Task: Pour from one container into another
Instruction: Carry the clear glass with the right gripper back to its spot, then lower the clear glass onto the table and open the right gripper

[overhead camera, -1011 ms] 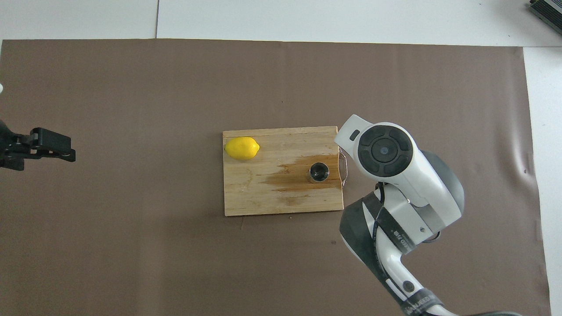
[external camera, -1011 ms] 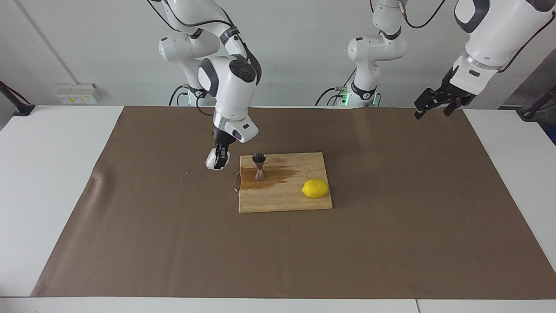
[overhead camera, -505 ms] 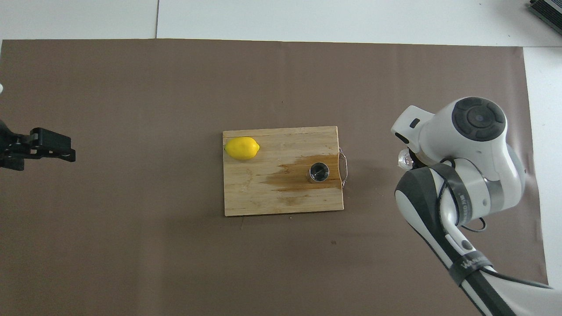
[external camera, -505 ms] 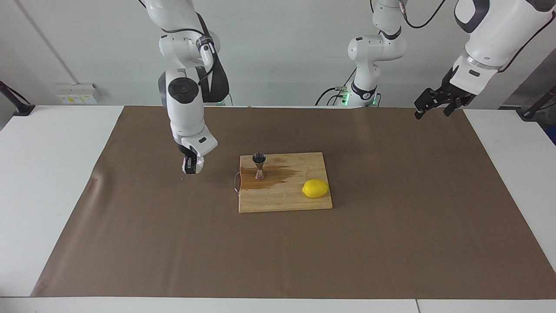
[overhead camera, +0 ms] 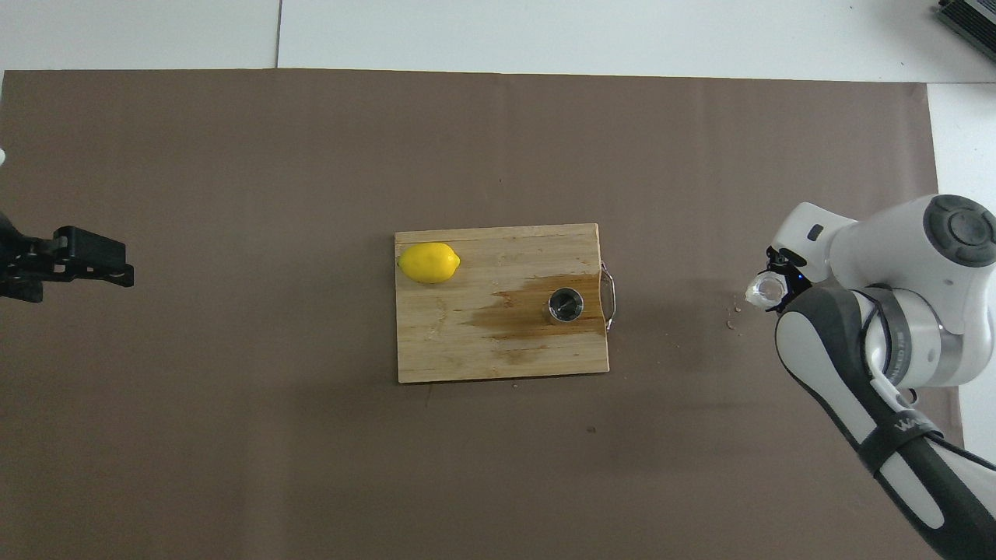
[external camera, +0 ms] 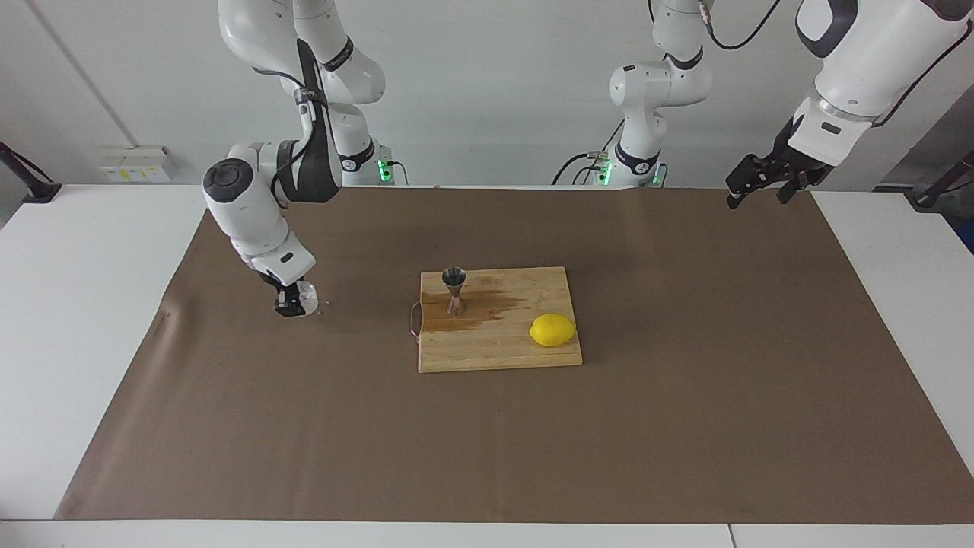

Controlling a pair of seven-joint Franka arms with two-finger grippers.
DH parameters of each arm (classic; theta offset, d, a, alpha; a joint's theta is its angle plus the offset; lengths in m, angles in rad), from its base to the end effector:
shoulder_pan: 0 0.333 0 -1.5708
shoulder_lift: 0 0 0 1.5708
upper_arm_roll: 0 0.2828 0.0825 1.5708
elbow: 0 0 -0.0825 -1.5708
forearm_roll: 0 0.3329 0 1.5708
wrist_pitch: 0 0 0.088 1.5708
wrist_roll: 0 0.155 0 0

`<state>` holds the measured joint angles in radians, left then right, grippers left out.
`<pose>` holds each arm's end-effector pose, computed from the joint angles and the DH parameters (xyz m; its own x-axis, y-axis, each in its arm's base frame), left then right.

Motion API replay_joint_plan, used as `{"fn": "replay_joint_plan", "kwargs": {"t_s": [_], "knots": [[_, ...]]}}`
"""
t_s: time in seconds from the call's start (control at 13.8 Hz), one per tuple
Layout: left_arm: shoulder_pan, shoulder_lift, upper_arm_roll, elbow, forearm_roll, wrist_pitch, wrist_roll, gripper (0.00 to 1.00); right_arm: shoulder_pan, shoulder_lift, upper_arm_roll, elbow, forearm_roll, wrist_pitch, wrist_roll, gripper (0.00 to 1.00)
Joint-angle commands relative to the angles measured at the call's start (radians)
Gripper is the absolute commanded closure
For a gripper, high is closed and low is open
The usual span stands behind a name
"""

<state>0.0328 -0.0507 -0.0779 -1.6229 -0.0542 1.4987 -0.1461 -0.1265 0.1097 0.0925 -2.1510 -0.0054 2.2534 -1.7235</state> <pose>0.4766 -0.0310 0.5407 0.9920 0.0973 -0.0800 0.1006 -0.9942 0.0390 0.5088 -0.0176 0.3014 -0.1213 0.9926 0.0069 0.9926 0.1213 -0.0058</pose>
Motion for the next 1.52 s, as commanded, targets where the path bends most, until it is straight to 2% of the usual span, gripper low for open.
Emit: {"fn": "replay_joint_plan", "kwargs": {"t_s": [0.0, 0.51, 0.58, 0.65, 0.72, 1.08, 1.3, 1.44], "knots": [[0.003, -0.012, 0.001, -0.003, -0.009, -0.014, 0.005, 0.0, -0.053, -0.004, 0.012, -0.056, 0.092, 0.058, -0.115, 1.0], [0.003, -0.012, 0.001, -0.003, -0.009, -0.014, 0.005, 0.0, -0.079, -0.008, 0.012, -0.144, 0.107, 0.152, -0.133, 1.0], [0.003, -0.012, 0.001, -0.003, -0.009, -0.014, 0.005, 0.0, -0.079, -0.01, 0.012, -0.147, 0.108, 0.155, -0.131, 0.84], [0.004, -0.012, 0.001, -0.003, -0.009, -0.014, 0.005, 0.0, -0.084, -0.01, 0.012, -0.147, 0.108, 0.153, -0.133, 0.45], [0.004, -0.012, 0.001, -0.003, -0.009, -0.014, 0.005, 0.0, -0.085, -0.01, 0.012, -0.147, 0.108, 0.152, -0.131, 0.0], [0.003, -0.014, 0.001, -0.003, -0.009, -0.014, 0.005, 0.0, -0.087, -0.036, 0.012, -0.132, 0.113, 0.117, -0.113, 0.0], [0.004, -0.014, 0.001, -0.003, -0.009, -0.014, 0.005, 0.0, -0.084, -0.091, 0.012, -0.064, 0.128, -0.012, -0.017, 0.0], [0.003, -0.012, 0.001, -0.003, -0.009, -0.014, 0.005, 0.0, -0.076, -0.148, 0.009, 0.005, 0.127, -0.11, 0.143, 0.0]]}}
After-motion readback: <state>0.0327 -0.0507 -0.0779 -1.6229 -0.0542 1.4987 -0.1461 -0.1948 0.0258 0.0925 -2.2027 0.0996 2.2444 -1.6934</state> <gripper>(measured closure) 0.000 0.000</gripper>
